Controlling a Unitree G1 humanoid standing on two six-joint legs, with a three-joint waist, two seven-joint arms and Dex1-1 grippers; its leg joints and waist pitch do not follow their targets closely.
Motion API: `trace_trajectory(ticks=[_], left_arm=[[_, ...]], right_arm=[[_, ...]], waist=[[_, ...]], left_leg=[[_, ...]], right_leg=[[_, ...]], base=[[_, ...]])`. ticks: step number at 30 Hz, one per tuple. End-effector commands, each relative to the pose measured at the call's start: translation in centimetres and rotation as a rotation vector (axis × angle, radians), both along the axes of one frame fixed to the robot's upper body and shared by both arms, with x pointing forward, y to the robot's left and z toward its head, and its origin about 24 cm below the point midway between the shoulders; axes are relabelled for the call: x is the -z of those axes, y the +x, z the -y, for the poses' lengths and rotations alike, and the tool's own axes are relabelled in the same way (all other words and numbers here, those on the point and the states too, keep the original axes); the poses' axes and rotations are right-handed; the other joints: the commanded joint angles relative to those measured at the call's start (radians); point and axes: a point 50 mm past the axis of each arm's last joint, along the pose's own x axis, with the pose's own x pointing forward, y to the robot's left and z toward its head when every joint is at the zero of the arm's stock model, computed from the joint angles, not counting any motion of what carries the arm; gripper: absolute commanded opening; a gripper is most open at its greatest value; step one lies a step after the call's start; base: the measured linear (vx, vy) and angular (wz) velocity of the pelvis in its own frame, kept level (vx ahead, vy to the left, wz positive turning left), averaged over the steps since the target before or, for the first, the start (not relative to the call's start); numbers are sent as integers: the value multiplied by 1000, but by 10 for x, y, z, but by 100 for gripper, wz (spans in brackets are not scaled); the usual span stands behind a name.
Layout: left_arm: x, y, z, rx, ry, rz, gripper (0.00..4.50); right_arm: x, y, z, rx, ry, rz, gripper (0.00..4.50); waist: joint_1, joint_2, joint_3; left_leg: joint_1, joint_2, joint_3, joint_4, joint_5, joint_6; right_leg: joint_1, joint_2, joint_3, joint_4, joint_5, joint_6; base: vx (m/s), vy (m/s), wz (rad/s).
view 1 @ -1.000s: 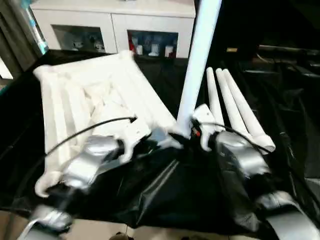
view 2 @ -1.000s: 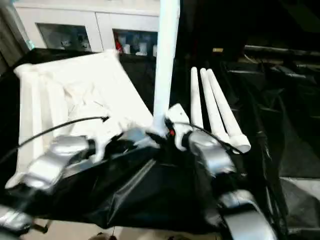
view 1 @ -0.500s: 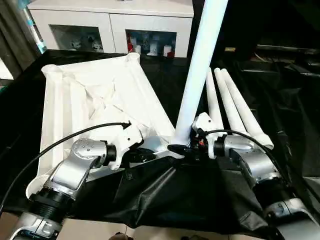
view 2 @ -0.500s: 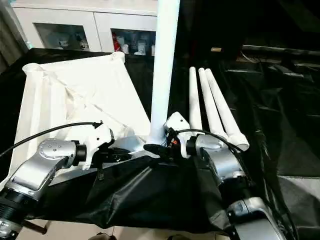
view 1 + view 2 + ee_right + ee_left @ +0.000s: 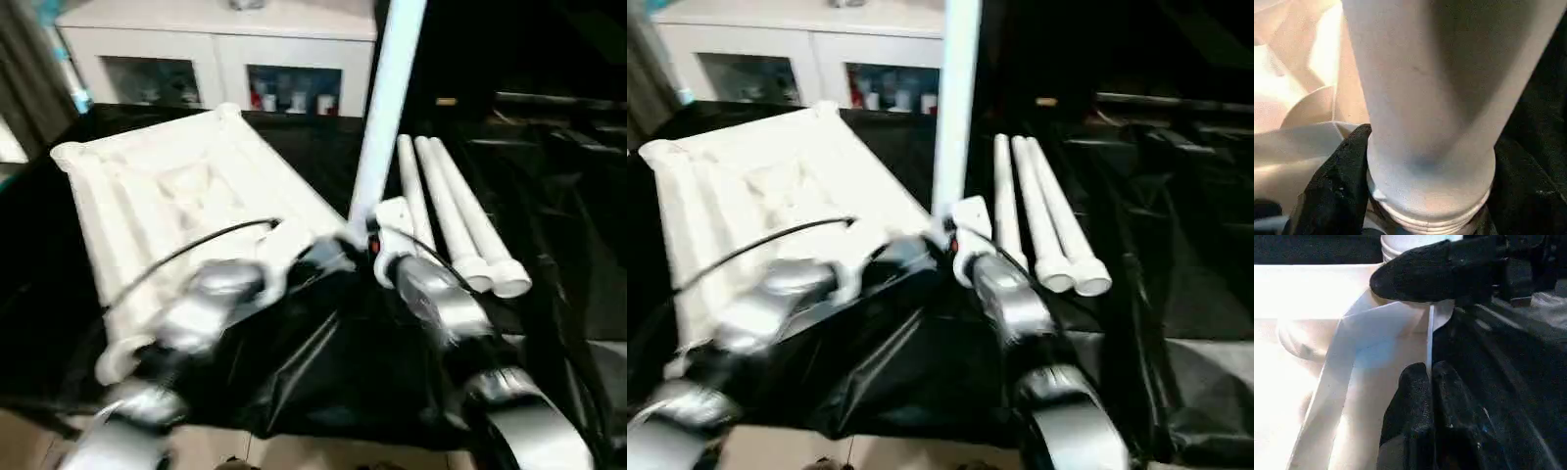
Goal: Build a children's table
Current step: Rotate leg to tighten
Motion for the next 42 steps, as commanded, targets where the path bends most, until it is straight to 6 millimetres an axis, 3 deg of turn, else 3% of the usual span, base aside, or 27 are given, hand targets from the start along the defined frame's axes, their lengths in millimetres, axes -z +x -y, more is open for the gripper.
trace_trajectory(ticks=[1, 5, 7, 10, 11, 17, 20, 24, 30, 40, 42], left_arm=[[-9, 6, 10, -17, -34, 51, 0], [-8, -2, 5, 63, -46, 46, 0], [-6, -6, 0, 98, -49, 40, 0], [-4, -12, -7, 142, -50, 28, 0], [-3, -14, -11, 163, -50, 26, 0], [0, -33, -39, 286, -23, -32, 0], [0, -37, -44, 313, -22, -46, 0], [-2, -43, -52, 344, -26, -62, 0], [-3, -47, -57, 362, -32, -76, 0], [-2, -47, -58, 350, -38, -82, 0], [-1, -43, -56, 311, -35, -70, 0]], right_arm=[[17, -12, -25, -93, 50, -98, 342], [8, -8, -20, -158, 19, -53, 384], [5, -7, -15, -191, 14, -39, 384], [2, -7, -6, -254, 11, -25, 384], [1, -8, -2, -291, -4, -13, 384], [-12, -27, 28, -596, -60, 36, 384], [-13, -29, 33, -632, -70, 38, 384], [-18, -32, 42, -670, -68, 34, 384], [-21, -37, 44, -719, -53, 27, 384], [-17, -42, 39, -733, -9, 3, 298], [-10, -39, 37, -654, -12, -9, 288]], waist=[[-3, 3, -66], [-2, 2, -68], [-3, -4, -70], [-4, 0, -71], [-2, 1, -74], [7, 1, -79], [11, 2, -78], [9, 1, -74], [9, 0, -76], [9, 1, -75], [9, 0, -74]], left_leg=[[15, 22, -12, -77, -376, -22], [11, 25, -12, -78, -359, -13], [5, 24, -11, -77, -340, -7], [3, 26, -10, -76, -313, 0], [7, 27, -7, -73, -299, 5], [3, 31, -2, -69, -222, 35], [4, 31, -1, -69, -222, 38], [7, 31, -2, -72, -270, 21], [4, 29, -2, -69, -235, 26], [6, 29, -2, -69, -240, 21], [6, 29, -2, -69, -239, 21]], right_leg=[[28, -64, 33, -100, -451, -137], [33, -67, 34, -94, -402, -159], [40, -67, 34, -92, -381, -167], [43, -68, 36, -86, -348, -182], [41, -66, 37, -85, -318, -193], [50, -61, 36, -69, -172, -230], [49, -61, 36, -68, -176, -237], [46, -64, 37, -78, -284, -221], [47, -60, 37, -72, -232, -226], [47, -61, 37, -74, -255, -222], [46, -60, 37, -73, -252, -222]], base=[[0, 0, 0], [0, 0, 0], [0, 0, 0], [0, 0, 0], [0, 0, 0], [0, 0, 0], [0, 0, 0], [0, 0, 0], [0, 0, 0], [0, 0, 0], [0, 0, 0]])
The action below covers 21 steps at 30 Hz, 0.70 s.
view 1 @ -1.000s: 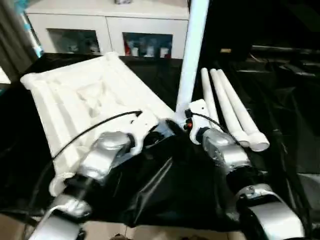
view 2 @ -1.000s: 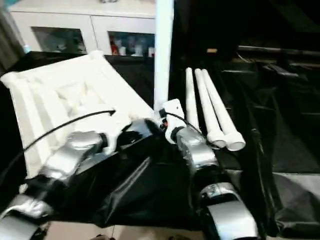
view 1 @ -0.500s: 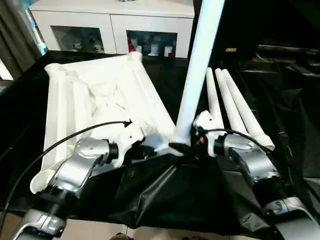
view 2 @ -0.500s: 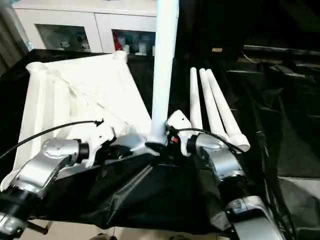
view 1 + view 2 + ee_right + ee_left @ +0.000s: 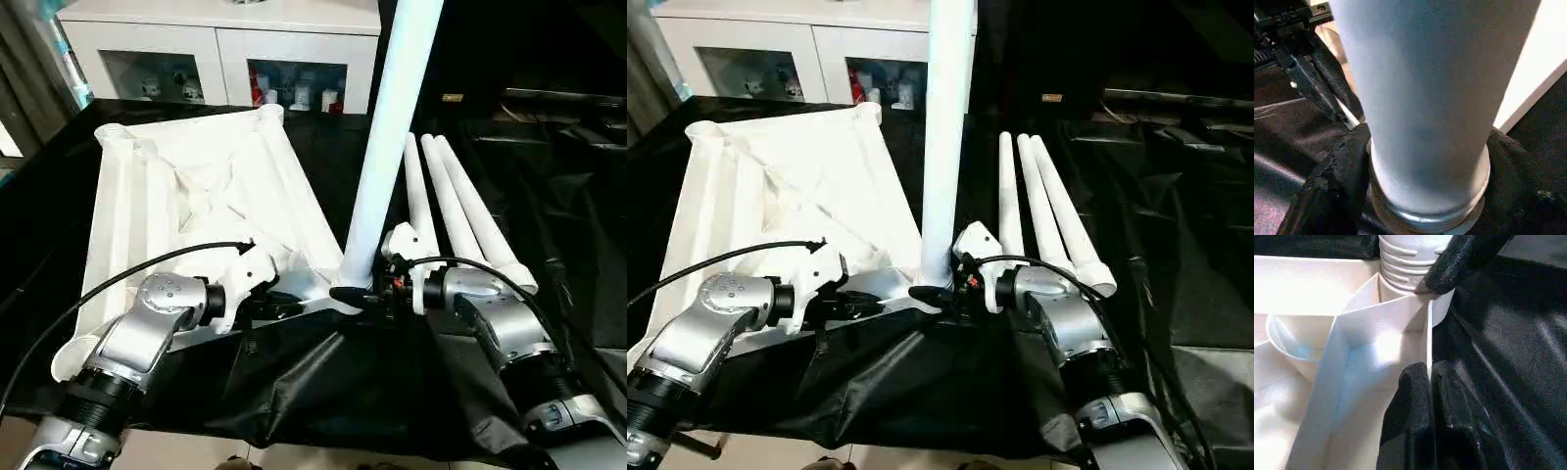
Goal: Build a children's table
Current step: Rotate leg to tighten
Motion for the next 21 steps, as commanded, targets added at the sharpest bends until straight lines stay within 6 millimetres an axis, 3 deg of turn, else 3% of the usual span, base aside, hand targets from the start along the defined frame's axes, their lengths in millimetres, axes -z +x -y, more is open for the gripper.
trace_trajectory(ticks=[1, 5, 6, 7, 8, 9, 11, 15, 17, 21], left_arm=[[3, 2, 5, -33, -31, -10, 0], [5, 13, 11, -125, -17, 13, 0], [5, 23, 19, -194, -13, 33, 0], [5, 26, 22, -216, -11, 40, 0], [3, 38, 36, -302, -11, 66, 0], [3, 38, 36, -302, -11, 66, 0], [-1, 48, 50, -365, -24, 87, 0], [-5, 52, 65, -364, -41, 101, 0], [-6, 49, 73, -312, -56, 106, 0], [-5, 43, 71, -251, -70, 102, 0]], right_arm=[[5, 5, 2, 119, -8, 0, 285], [17, 14, 0, 316, -32, -19, 280], [25, 20, -3, 449, -32, -50, 279], [27, 21, -5, 489, -33, -61, 278], [34, 26, -15, 633, -28, -117, 278], [34, 26, -15, 633, -28, -117, 278], [37, 28, -31, 697, -39, -143, 278], [36, 27, -52, 653, -33, -139, 278], [30, 27, -66, 581, 10, -131, 347], [23, 31, -65, 535, 12, -86, 369]], waist=[[2, 0, -73], [-6, -1, -67], [-8, -2, -66], [-12, 0, -62], [-10, -1, -64], [-13, 0, -61], [-10, 1, -63], [-11, -1, -64], [-9, -2, -66], [-8, -4, -67]], left_leg=[[9, 26, -3, -65, -237, 19], [14, 22, -5, -68, -289, -5], [14, 23, -6, -68, -293, -9], [19, 20, -5, -69, -310, -19], [22, 19, -9, -68, -328, -28], [23, 18, -7, -69, -336, -28], [25, 18, -13, -69, -359, -34], [20, 19, -13, -72, -362, -23], [16, 19, -12, -72, -353, -14], [13, 20, -10, -72, -335, -3]], right_leg=[[49, -63, 38, -74, -252, -218], [45, -65, 37, -85, -364, -188], [45, -65, 38, -86, -377, -186], [37, -62, 38, -92, -413, -177], [40, -66, 36, -93, -446, -165], [34, -65, 37, -98, -463, -160], [35, -69, 33, -103, -497, -138], [34, -67, 33, -102, -461, -132], [38, -69, 35, -98, -429, -142], [40, -69, 36, -95, -394, -156]], base=[[0, 0, 0], [0, 0, 0], [0, 0, 0], [0, 0, 0], [0, 0, 0], [0, 0, 0], [0, 0, 0], [0, 0, 0], [0, 0, 0], [0, 0, 0]])
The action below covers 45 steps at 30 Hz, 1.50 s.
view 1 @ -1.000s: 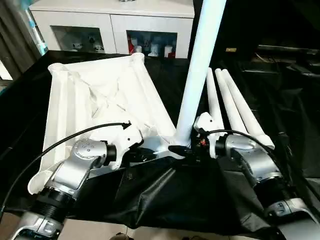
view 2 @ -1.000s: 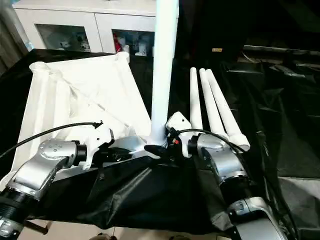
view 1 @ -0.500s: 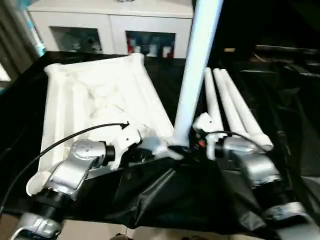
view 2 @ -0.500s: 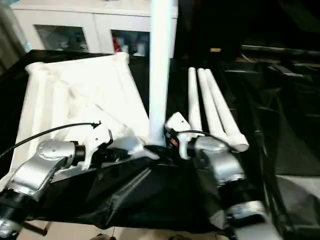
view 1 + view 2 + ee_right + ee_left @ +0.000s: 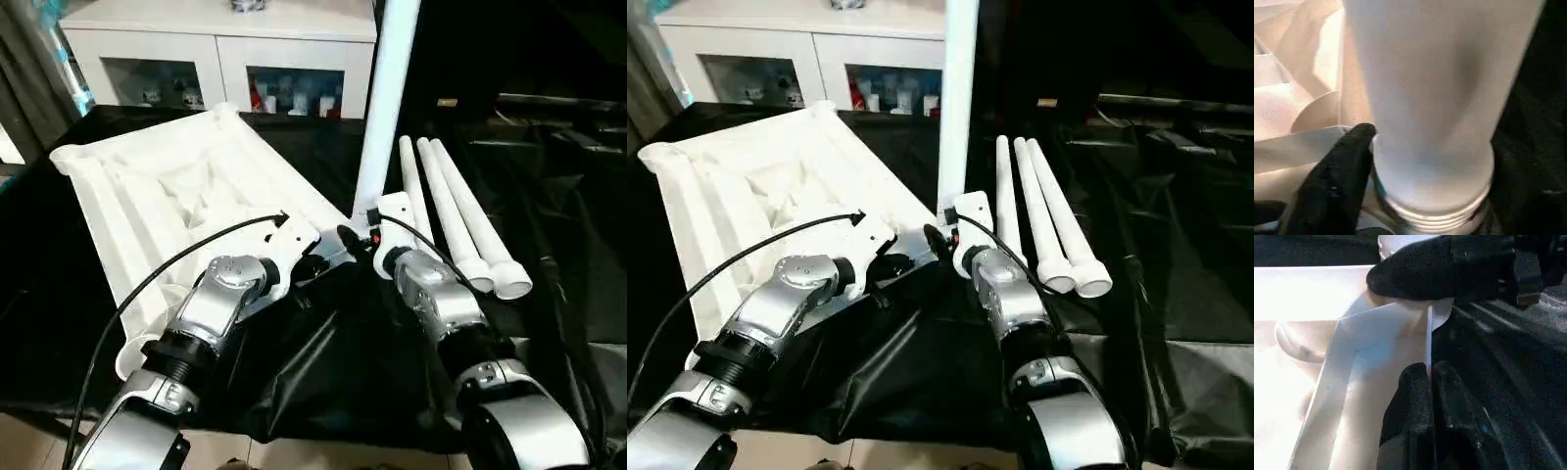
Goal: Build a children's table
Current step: Rotate leg to tighten
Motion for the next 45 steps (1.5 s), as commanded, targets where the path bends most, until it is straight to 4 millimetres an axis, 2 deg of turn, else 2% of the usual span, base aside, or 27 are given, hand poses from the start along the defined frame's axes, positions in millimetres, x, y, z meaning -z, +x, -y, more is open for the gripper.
trace_trajectory(ticks=[1, 4, 5, 6, 7, 8, 11, 14, 16, 19, 22, 23, 27, 31, 32, 37, 39, 41, 43, 45], left_arm=[[-8, -4, 13, 87, -62, 44, 0], [-6, -9, 8, 123, -65, 34, 0], [-4, -14, 1, 157, -64, 23, 0], [-2, -19, -7, 191, -60, 9, 0], [-2, -19, -7, 191, -60, 9, 0], [-1, -22, -12, 211, -56, -1, 0], [0, -28, -24, 244, -43, -15, 0], [0, -36, -36, 301, -51, -47, 0], [-2, -41, -40, 328, -58, -65, 0], [-3, -46, -48, 356, -57, -81, 0], [-3, -47, -52, 360, -55, -85, 0], [-4, -48, -54, 361, -54, -88, 0], [-5, -48, -56, 359, -55, -90, 0], [-4, -48, -55, 355, -62, -90, 0], [-4, -48, -53, 351, -67, -89, 0], [-2, -40, -47, 275, -60, -62, 0], [1, -29, -42, 175, -31, -39, 0], [2, -17, -33, 87, -19, -19, 0], [2, -14, -31, 65, -16, -13, 0], [-3, 2, -7, -36, -21, 22, 0]], right_arm=[[13, -13, -26, -165, 10, -66, 382], [8, -12, -20, -210, 7, -40, 382], [4, -13, -12, -266, 1, -15, 382], [0, -14, -2, -333, -10, 11, 382], [0, -14, -2, -333, -10, 11, 382], [-3, -16, 5, -376, -19, 25, 382], [-6, -20, 20, -450, -52, 40, 382], [-11, -26, 36, -539, -72, 45, 382], [-13, -30, 41, -587, -78, 47, 382], [-18, -36, 48, -651, -71, 40, 382], [-20, -38, 51, -673, -67, 35, 382], [-20, -38, 51, -683, -67, 34, 367], [-21, -40, 51, -694, -50, 30, 340], [-21, -41, 48, -703, -32, 23, 325], [-19, -42, 47, -699, -26, 18, 301], [-7, -40, 43, -594, -41, -18, 278], [6, -31, 41, -422, -82, -45, 277], [16, -23, 39, -237, -95, -75, 275], [18, -21, 38, -188, -94, -84, 275], [28, -14, 25, 11, -89, -144, 275]], waist=[[1, -4, -65], [0, -5, -65], [0, -6, -66], [1, -6, -65], [1, -6, -65], [3, -8, -68], [8, -5, -74], [11, -4, -74], [14, -5, -73], [12, -5, -68], [10, -6, -64], [10, -4, -65], [10, -6, -68], [11, -6, -71], [11, -6, -71], [8, -7, -68], [5, -5, -66], [-3, -4, -62], [-4, -5, -63], [-7, 1, -60]], left_leg=[[7, 24, -9, -76, -333, -2], [7, 25, -8, -76, -325, 2], [2, 26, -10, -77, -313, 6], [4, 28, -7, -75, -312, 14], [4, 28, -7, -75, -312, 14], [2, 28, -5, -73, -285, 27], [-1, 30, -3, -69, -212, 37], [0, 30, 0, -66, -196, 49], [-1, 31, 0, -66, -199, 56], [0, 31, 1, -68, -224, 54], [1, 31, 0, -72, -254, 40], [3, 31, -2, -72, -263, 33], [3, 31, -2, -71, -245, 33], [-1, 29, 0, -66, -202, 47], [0, 29, 1, -66, -204, 47], [0, 28, -1, -70, -229, 28], [4, 27, -2, -71, -255, 14], [9, 22, -5, -73, -300, -16], [11, 23, -7, -72, -307, -24], [16, 20, -7, -73, -342, -23]], right_leg=[[35, -67, 36, -93, -388, -163], [37, -66, 36, -90, -369, -174], [43, -68, 35, -88, -361, -176], [40, -67, 37, -90, -356, -176], [40, -67, 37, -90, -356, -176], [43, -65, 39, -85, -315, -185], [46, -62, 38, -71, -209, -214], [46, -60, 36, -67, -156, -237], [50, -60, 35, -66, -155, -240], [46, -61, 36, -71, -206, -235], [42, -61, 36, -79, -289, -214], [42, -63, 37, -81, -309, -208], [41, -60, 38, -77, -278, -209], [45, -59, 36, -70, -200, -229], [45, -59, 36, -70, -204, -230], [44, -59, 36, -76, -271, -212], [40, -60, 36, -81, -322, -198], [36, -62, 35, -91, -426, -174], [36, -65, 35, -95, -448, -164], [28, -61, 34, -101, -473, -150]], base=[[0, 0, 0], [0, 0, 0], [0, 0, 0], [0, 0, 0], [0, 0, 0], [0, 0, 0], [0, 0, 0], [0, 0, 0], [0, 0, 0], [0, 0, 0], [0, 0, 0], [0, 0, 0], [0, 0, 0], [0, 0, 0], [0, 0, 0], [0, 0, 0], [0, 0, 0], [0, 0, 0], [0, 0, 0], [0, 0, 0]])
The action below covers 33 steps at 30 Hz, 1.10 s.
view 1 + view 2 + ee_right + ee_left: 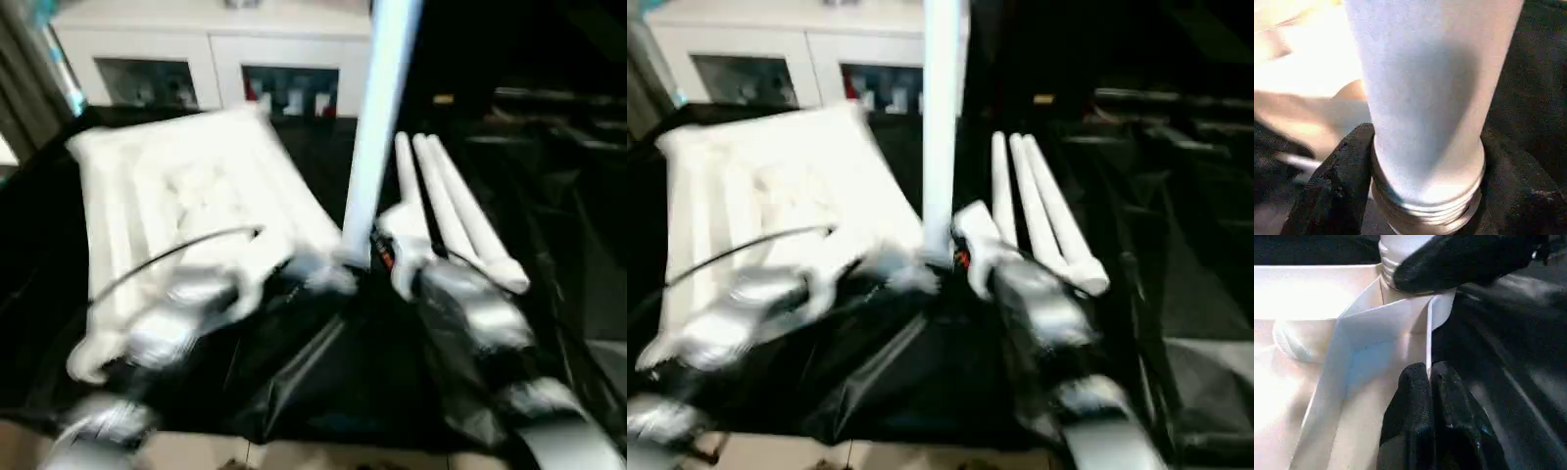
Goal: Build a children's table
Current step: Rotate leg to tighten
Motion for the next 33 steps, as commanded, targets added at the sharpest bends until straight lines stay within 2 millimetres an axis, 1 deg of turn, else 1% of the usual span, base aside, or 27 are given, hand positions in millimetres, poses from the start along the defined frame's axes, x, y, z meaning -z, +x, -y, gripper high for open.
trace_trajectory(ticks=[1, 2, 3, 4, 5, 6, 8, 10, 11, 12, 13, 14, 16, 17, 19, 20, 21, 22, 23, 24, 25, 26, 28, 30, 31, 32, 33], left_arm=[[-4, 9, 9, -81, -16, 28, 0], [-7, 14, 20, -96, -23, 40, 0], [-8, 15, 24, -93, -26, 45, 0], [-8, 15, 26, -91, -27, 47, 0], [-9, 16, 31, -79, -30, 51, 0], [-9, 16, 33, -71, -32, 52, 0], [-10, 15, 36, -41, -34, 55, 0], [-9, 13, 34, -21, -35, 53, 0], [-6, 9, 29, 18, -33, 45, 0], [-5, 7, 27, 30, -32, 41, 0], [-5, 6, 26, 37, -31, 38, 0], [-4, 2, 21, 69, -34, 26, 0], [-3, 1, 19, 83, -34, 21, 0], [-3, -4, 14, 121, -38, 14, 0], [-3, -6, 12, 137, -40, 13, 0], [-3, -10, 8, 168, -38, 6, 0], [-2, -15, 2, 205, -35, -9, 0], [-2, -20, -3, 243, -31, -21, 0], [-1, -23, -7, 269, -28, -29, 0], [-1, -26, -11, 286, -28, -41, 0], [-1, -28, -14, 293, -28, -47, 0], [-2, -33, -21, 318, -34, -60, 0], [-3, -36, -28, 332, -32, -70, 0], [-3, -37, -30, 336, -31, -73, 0], [-5, -39, -33, 339, -31, -77, 0], [-5, -40, -34, 341, -34, -79, 0], [-6, -41, -35, 345, -37, -84, 0]], right_arm=[[29, -6, 7, 147, -82, -136, 275], [29, -5, -6, 145, -87, -122, 275], [28, -4, -12, 133, -90, -109, 275], [27, -4, -15, 127, -91, -103, 275], [25, -4, -21, 108, -74, -97, 275], [25, -4, -24, 100, -61, -97, 331], [20, -3, -31, 58, -15, -93, 351], [17, -3, -32, 28, -9, -78, 380], [13, -3, -31, -29, -13, -47, 380], [12, -3, -30, -48, -15, -40, 380], [12, -3, -29, -59, -17, -36, 380], [10, -5, -24, -113, -21, -21, 380], [9, -6, -22, -138, -25, -14, 380], [7, -9, -16, -194, -29, 2, 380], [5, -10, -14, -214, -29, 7, 380], [3, -12, -8, -261, -33, 18, 380], [0, -14, -1, -306, -40, 28, 380], [-3, -16, 7, -338, -48, 33, 380], [-5, -17, 12, -358, -52, 35, 380], [-6, -18, 16, -382, -51, 35, 380], [-8, -19, 19, -397, -49, 34, 380], [-11, -22, 25, -443, -51, 36, 380], [-14, -25, 31, -480, -54, 37, 380], [-15, -26, 32, -490, -52, 36, 380], [-17, -28, 34, -513, -43, 28, 380], [-18, -29, 35, -523, -39, 22, 380], [-18, -30, 35, -535, -34, 14, 366]], waist=[[-4, -3, -59], [-2, 0, -64], [-2, 3, -64], [-1, 0, -64], [1, -2, -65], [3, -1, -68], [4, 1, -71], [6, 1, -72], [7, 2, -71], [7, -5, -73], [7, -1, -73], [7, -3, -72], [7, -3, -73], [8, -4, -74], [9, -5, -73], [8, -5, -73], [11, -5, -76], [14, -4, -77], [14, -3, -76], [14, -2, -77], [13, 3, -77], [18, 2, -75], [19, 2, -74], [17, 1, -72], [15, -6, -69], [16, -4, -68], [16, -3, -68]], left_leg=[[16, 17, -9, -72, -350, -25], [18, 19, -11, -71, -355, -30], [18, 19, -11, -71, -358, -27], [18, 19, -10, -70, -357, -25], [11, 18, -10, -72, -348, -13], [9, 19, -10, -72, -341, -10], [5, 21, -9, -71, -314, 1], [3, 21, -8, -71, -300, 4], [5, 22, -7, -71, -304, 8], [3, 22, -7, -71, -303, 11], [0, 23, -9, -72, -295, 13], [1, 24, -8, -71, -293, 16], [1, 25, -8, -71, -284, 20], [0, 25, -6, -69, -266, 27], [-1, 26, -5, -69, -251, 34], [-2, 26, -4, -69, -248, 34], [0, 26, -4, -67, -233, 38], [-3, 28, -5, -66, -212, 46], [-2, 29, -2, -66, -211, 53], [-2, 29, -2, -66, -209, 55], [-1, 30, -2, -65, -208, 55], [0, 31, 0, -65, -212, 59], [-1, 31, 0, -65, -218, 59], [-3, 30, 0, -67, -229, 53], [-2, 28, 0, -68, -241, 49], [-1, 29, -2, -69, -247, 46], [0, 30, -2, -69, -252, 43]], right_leg=[[29, -61, 32, -104, -488, -145], [31, -64, 32, -105, -485, -140], [28, -65, 33, -105, -477, -142], [30, -63, 33, -107, -465, -142], [34, -64, 33, -103, -434, -146], [37, -66, 34, -100, -421, -148], [40, -64, 35, -94, -362, -165], [43, -65, 35, -91, -334, -174], [42, -65, 34, -91, -332, -181], [45, -66, 34, -91, -333, -181], [47, -67, 33, -88, -325, -183], [47, -68, 34, -89, -324, -185], [48, -69, 34, -87, -312, -189], [49, -68, 35, -84, -292, -198], [49, -67, 35, -84, -279, -198], [49, -67, 35, -82, -276, -200], [51, -66, 35, -80, -260, -202], [54, -67, 35, -75, -220, -209], [49, -65, 35, -74, -205, -220], [51, -64, 35, -73, -199, -225], [50, -62, 34, -71, -182, -233], [48, -61, 34, -71, -176, -240], [49, -62, 34, -71, -184, -239], [48, -61, 33, -73, -212, -234], [47, -60, 34, -77, -242, -227], [47, -62, 34, -77, -261, -222], [46, -63, 35, -79, -283, -215]], base=[[0, 0, 0], [0, 0, 0], [0, 0, 0], [0, 0, 0], [0, 0, 0], [0, 0, 0], [0, 0, 0], [0, 0, 0], [0, 0, 0], [0, 0, 0], [0, 0, 0], [0, 0, 0], [0, 0, 0], [0, 0, 0], [0, 0, 0], [0, 0, 0], [0, 0, 0], [0, 0, 0], [0, 0, 0], [0, 0, 0], [0, 0, 0], [0, 0, 0], [0, 0, 0], [0, 0, 0], [0, 0, 0], [0, 0, 0], [0, 0, 0]])
